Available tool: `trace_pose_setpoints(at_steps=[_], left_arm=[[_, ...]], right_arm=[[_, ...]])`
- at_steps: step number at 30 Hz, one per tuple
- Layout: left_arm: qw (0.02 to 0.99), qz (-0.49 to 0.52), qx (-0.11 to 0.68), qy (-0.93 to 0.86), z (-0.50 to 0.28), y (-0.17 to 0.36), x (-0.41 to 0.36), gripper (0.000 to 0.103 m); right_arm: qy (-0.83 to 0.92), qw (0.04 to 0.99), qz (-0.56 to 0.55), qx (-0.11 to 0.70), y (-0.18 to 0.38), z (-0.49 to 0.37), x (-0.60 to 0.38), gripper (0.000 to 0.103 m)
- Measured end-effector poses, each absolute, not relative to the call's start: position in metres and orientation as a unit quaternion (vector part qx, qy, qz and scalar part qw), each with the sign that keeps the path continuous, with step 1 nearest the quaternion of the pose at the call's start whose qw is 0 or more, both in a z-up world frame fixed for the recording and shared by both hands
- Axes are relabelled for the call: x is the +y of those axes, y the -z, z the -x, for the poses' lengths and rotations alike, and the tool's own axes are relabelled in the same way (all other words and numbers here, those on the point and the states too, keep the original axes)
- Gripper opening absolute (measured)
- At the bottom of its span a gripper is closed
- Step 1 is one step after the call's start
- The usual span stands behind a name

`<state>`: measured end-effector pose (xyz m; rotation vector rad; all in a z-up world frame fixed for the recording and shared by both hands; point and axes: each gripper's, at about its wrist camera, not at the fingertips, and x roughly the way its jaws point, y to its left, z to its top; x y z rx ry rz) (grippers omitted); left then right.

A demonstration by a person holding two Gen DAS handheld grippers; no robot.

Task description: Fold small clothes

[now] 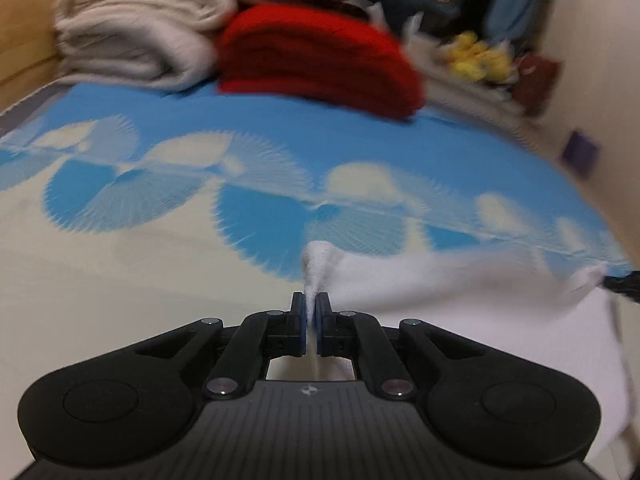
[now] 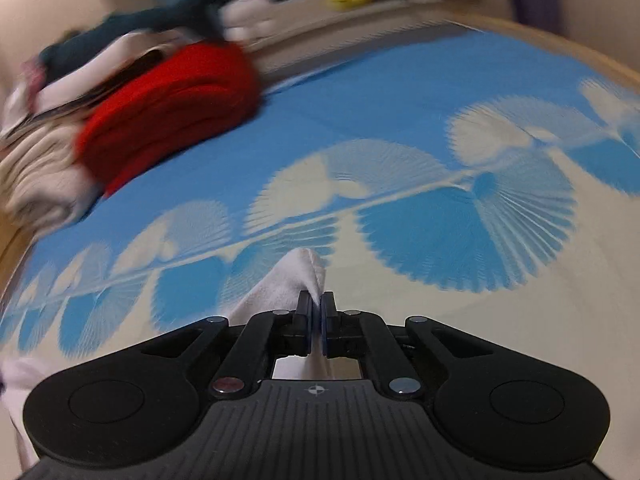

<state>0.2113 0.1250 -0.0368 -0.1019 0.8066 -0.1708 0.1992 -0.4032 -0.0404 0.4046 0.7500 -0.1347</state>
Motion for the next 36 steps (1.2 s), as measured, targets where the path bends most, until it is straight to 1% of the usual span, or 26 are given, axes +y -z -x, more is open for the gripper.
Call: trace_pose_setpoints(at_steps=[2,3,7,9,10,11,12,14,16,17,18,19,20,23,25,31,36], left_arm=[[0.903,0.015,0.421,0.082,-0.216,0.048,0.113,0.004],[0.903,0.004,0.422,0.082,-0.217,0.050,0.108,0.004],[0.907,0.030,0.416,0.062,-0.224,0.049,0.114,0.006],[0.904,0.033,0.425,0.027,-0.230,0.051,0.120,0.010],[0.900,0.031,0.434,0.014,-0.230,0.052,0.124,0.012],[0.896,0.044,0.441,0.020,-0.229,0.050,0.127,0.018],[0.892,0.059,0.447,0.031,-0.226,0.048,0.131,0.020],[0.886,0.076,0.454,0.054,-0.219,0.043,0.137,0.021],[0.868,0.099,0.478,0.090,-0.209,0.042,0.141,0.030],[0.850,0.117,0.501,0.110,-0.203,0.046,0.144,0.043],[0.834,0.129,0.522,0.125,-0.200,0.051,0.144,0.050],[0.812,0.132,0.551,0.141,-0.193,0.059,0.144,0.051],[0.797,0.120,0.573,0.151,-0.187,0.064,0.141,0.053],[0.778,0.064,0.601,0.170,-0.168,0.073,0.133,0.053],[0.770,0.057,0.609,0.182,-0.157,0.075,0.133,0.053],[0.763,0.028,0.621,0.175,-0.140,0.073,0.134,0.053],[0.770,0.033,0.616,0.164,-0.134,0.066,0.134,0.053]], right_arm=[[0.069,0.897,-0.190,0.394,0.053,-0.207,-0.401,0.004],[0.069,0.896,-0.177,0.401,0.056,-0.210,-0.398,0.004],[0.068,0.905,-0.148,0.393,0.053,-0.216,-0.385,0.004],[0.090,0.903,-0.148,0.394,0.053,-0.216,-0.388,0.007],[0.114,0.898,-0.145,0.399,0.053,-0.216,-0.390,0.018],[0.131,0.892,-0.149,0.406,0.055,-0.213,-0.393,0.025],[0.136,0.886,-0.166,0.411,0.055,-0.209,-0.399,0.032],[0.122,0.877,-0.195,0.423,0.053,-0.200,-0.408,0.032],[0.084,0.869,-0.195,0.446,0.050,-0.190,-0.410,0.032],[0.065,0.865,-0.190,0.460,0.049,-0.183,-0.409,0.033],[0.044,0.857,-0.184,0.479,0.050,-0.176,-0.408,0.037],[0.027,0.849,-0.180,0.497,0.052,-0.168,-0.406,0.043],[0.014,0.840,-0.175,0.514,0.054,-0.158,-0.405,0.045],[-0.001,0.813,-0.165,0.559,0.064,-0.132,-0.402,0.045],[-0.012,0.804,-0.164,0.572,0.067,-0.118,-0.399,0.046],[-0.012,0.805,-0.146,0.575,0.055,-0.092,-0.390,0.045],[-0.013,0.808,-0.125,0.575,0.048,-0.085,-0.385,0.045]])
